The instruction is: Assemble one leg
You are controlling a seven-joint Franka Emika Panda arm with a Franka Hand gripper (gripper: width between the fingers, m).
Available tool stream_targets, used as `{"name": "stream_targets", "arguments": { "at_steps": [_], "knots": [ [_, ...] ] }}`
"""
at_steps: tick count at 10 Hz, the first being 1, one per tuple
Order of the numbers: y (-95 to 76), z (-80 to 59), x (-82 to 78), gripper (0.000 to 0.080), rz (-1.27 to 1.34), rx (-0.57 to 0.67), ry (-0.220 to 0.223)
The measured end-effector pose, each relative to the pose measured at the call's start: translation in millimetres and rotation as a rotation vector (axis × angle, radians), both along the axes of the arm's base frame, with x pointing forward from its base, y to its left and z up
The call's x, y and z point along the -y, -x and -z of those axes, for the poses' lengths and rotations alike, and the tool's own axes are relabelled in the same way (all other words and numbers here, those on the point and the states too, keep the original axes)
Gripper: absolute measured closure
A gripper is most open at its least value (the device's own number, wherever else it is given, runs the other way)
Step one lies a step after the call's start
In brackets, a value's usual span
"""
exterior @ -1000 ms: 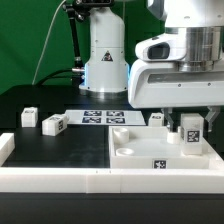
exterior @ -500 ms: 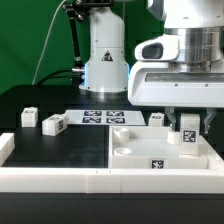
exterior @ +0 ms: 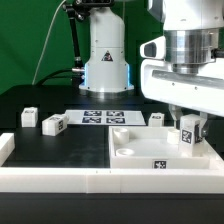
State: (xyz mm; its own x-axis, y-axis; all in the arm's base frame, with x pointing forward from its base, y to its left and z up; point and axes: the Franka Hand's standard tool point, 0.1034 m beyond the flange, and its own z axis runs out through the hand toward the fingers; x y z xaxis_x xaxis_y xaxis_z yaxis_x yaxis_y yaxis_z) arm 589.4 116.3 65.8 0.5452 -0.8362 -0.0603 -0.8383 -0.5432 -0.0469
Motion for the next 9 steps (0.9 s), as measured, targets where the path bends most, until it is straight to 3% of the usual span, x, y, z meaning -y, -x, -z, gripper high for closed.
{"name": "stream_targets", "arguments": {
  "at_steps": [6,9],
  "knots": [
    [-0.6,-0.6,-1.0,0.0509,0.568,-0.042,-0.008],
    [-0.9,-0.7,-0.8,0.0509,0.648,-0.050,-0.022]
  ]
}}
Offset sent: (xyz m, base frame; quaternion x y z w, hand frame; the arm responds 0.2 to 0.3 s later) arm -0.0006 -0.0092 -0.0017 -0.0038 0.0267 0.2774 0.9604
